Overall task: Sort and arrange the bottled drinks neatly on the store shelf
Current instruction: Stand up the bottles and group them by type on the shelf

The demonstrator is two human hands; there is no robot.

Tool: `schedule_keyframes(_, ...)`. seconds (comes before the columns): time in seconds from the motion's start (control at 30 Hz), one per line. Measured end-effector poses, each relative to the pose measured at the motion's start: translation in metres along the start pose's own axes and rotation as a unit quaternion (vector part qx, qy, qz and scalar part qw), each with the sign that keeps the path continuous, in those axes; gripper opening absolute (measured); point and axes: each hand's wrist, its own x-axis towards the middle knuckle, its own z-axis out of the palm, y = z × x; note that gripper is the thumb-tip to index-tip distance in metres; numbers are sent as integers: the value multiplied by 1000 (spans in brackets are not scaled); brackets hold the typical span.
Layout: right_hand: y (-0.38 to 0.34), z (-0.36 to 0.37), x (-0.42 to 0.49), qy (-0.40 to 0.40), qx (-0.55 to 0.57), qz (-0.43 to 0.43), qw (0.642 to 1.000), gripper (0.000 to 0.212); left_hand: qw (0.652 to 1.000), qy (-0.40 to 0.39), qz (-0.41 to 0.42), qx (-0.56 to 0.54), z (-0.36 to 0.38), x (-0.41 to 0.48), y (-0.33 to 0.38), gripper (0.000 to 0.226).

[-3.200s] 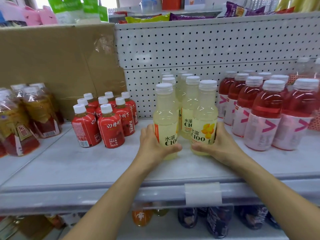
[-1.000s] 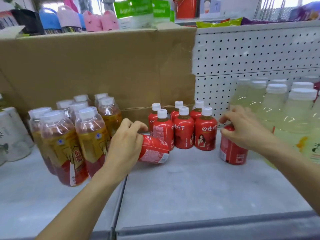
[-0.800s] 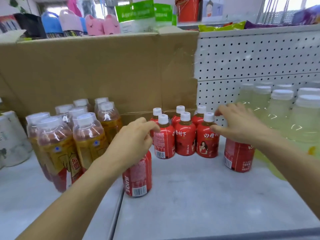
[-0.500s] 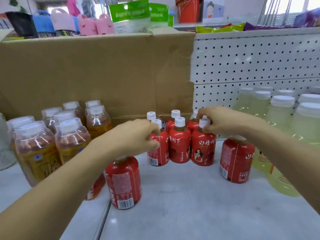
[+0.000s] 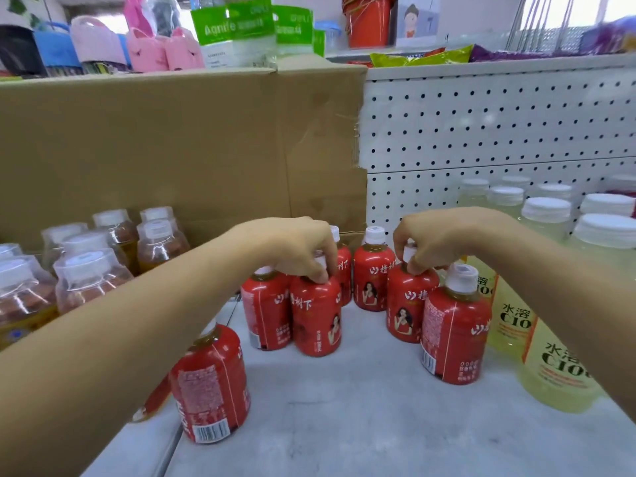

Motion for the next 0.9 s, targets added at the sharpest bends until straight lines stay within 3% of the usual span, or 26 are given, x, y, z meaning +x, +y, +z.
schedule_keyframes(0.1,5,-3,6,-18,20,16,1000,30,999,-30,-21,20,-4,-13,-4,22)
schedule_keyframes(0.17,4,-4,13,30,37,7,999,41,999,-27,-32,-6,-8,-14,-8,22)
schedule_keyframes(0.23,-2,-5,21,96,78,-7,992,50,997,45,-35,-51,-11,-2,-7,31)
schedule_keyframes(0.3,-11,-4,29,104,87,-20,991,49,989,131,-45,-55,-10,23,-6,46)
schedule_keyframes(0.4,-16,0,46,83,75,-17,994,45,994,76,-58,-57,-3,55,0,54)
schedule_keyframes(0.47,-13,3,55,82,66,-13,994,45,997,35,-61,-36,4,73,2,42)
schedule_keyframes(0.6,-9,4,58,81,79,-17,993,48,995,81,-57,7,10,81,-6,29)
schedule_keyframes(0.7,-7,2,60,74,90,-22,993,47,998,60,-30,-23,8,74,-20,18)
schedule_keyframes(0.9,-6,-2,64,68,96,-48,992,41,997,52,8,-49,10,65,-38,32)
